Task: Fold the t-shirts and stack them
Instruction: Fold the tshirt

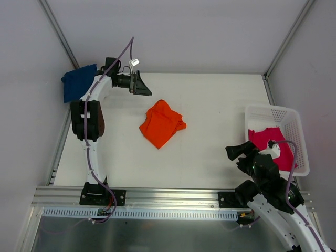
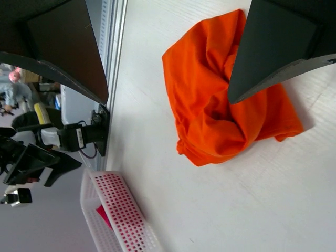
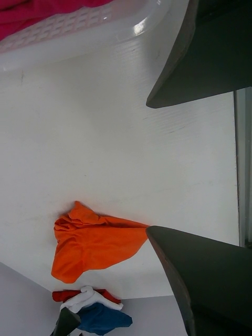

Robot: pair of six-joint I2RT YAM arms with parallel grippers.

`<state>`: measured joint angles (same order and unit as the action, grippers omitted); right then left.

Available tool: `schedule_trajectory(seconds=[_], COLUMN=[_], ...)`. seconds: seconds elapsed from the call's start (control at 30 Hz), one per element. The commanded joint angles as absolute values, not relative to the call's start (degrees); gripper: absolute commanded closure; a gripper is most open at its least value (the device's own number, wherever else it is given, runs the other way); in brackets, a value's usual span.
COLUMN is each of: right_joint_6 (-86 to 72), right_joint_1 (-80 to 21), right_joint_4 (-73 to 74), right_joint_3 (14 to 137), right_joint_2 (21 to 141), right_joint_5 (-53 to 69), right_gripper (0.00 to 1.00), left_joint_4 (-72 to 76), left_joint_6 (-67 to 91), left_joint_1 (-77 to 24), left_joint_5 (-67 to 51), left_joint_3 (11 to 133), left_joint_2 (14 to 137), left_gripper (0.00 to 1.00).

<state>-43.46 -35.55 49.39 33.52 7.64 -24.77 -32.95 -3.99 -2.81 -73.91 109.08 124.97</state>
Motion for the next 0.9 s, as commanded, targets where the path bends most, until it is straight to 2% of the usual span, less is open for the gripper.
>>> schedule_trajectory(seconds=[0.0, 0.37, 0.87], right_joint_6=[-44.03, -45.44, -46.05], right_joint_1=[-35.77, -35.68, -35.68], right_joint_4=[49.83, 49.92, 51.51], right_joint_3=[33.31, 29.71, 28.65], right_joint_2=[6.33, 5.19, 4.04], right_joint_5=[-25.22, -25.14, -25.67], right_gripper=[0.01, 0.00, 0.00], left_joint_4=[-33.22, -37.35, -37.88], left_joint_6=[-7.91, -11.07, -12.13], left_joint_1=[-5.79, -14.05, -15.73], left_joint_5=[-79.37, -79.81, -75.42], left_joint_3=[105.65, 105.64, 109.07], left_joint_2=[125.59, 130.08, 126.47], left_gripper=[0.01, 0.01, 0.01])
